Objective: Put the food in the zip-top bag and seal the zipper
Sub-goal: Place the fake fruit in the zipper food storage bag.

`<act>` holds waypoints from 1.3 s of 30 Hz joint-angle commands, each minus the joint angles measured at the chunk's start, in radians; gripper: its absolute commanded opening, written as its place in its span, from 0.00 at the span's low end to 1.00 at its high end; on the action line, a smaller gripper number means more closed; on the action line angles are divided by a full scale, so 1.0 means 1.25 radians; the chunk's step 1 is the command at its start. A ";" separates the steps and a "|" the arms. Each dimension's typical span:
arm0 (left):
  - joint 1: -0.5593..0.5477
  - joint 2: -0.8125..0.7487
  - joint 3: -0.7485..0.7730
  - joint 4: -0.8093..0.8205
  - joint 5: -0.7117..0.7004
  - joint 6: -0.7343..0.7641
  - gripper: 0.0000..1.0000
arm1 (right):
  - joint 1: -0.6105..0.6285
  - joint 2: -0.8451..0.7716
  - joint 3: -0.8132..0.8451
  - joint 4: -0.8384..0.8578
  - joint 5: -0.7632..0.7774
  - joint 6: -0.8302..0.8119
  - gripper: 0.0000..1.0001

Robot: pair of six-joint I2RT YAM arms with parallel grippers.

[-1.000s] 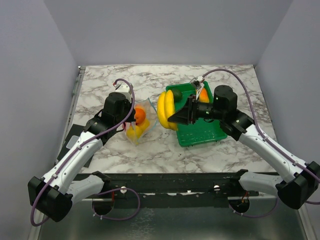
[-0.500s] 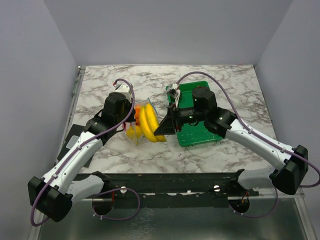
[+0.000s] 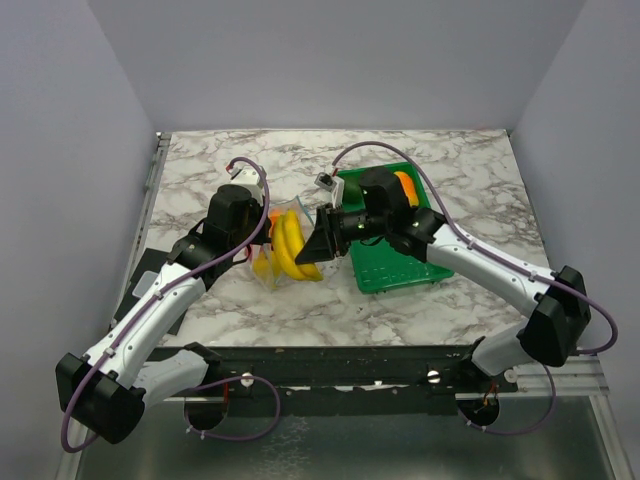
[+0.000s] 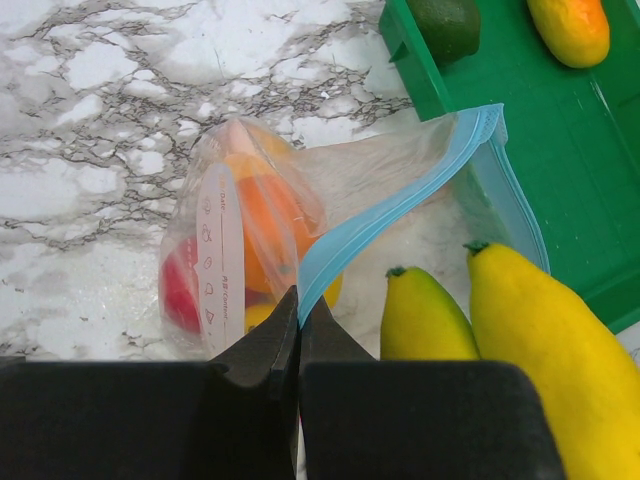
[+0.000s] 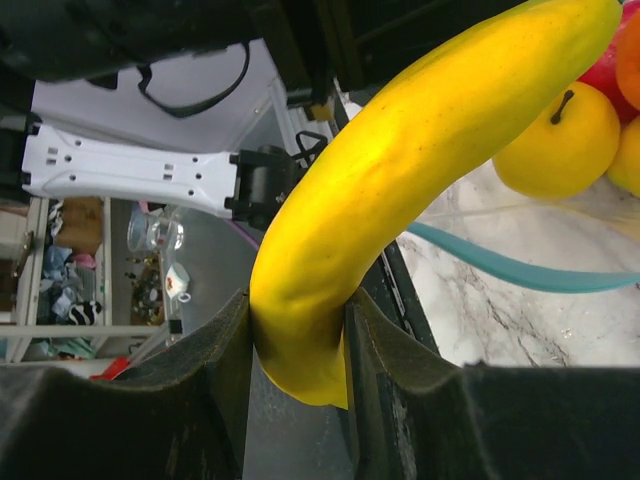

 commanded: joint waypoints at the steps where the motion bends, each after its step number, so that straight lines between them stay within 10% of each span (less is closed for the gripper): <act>1: 0.005 -0.018 -0.006 0.019 0.034 -0.002 0.00 | 0.006 0.034 0.056 -0.027 0.069 0.054 0.01; 39: 0.004 -0.040 -0.018 0.047 0.160 -0.001 0.00 | 0.005 0.142 0.042 0.149 0.358 0.516 0.01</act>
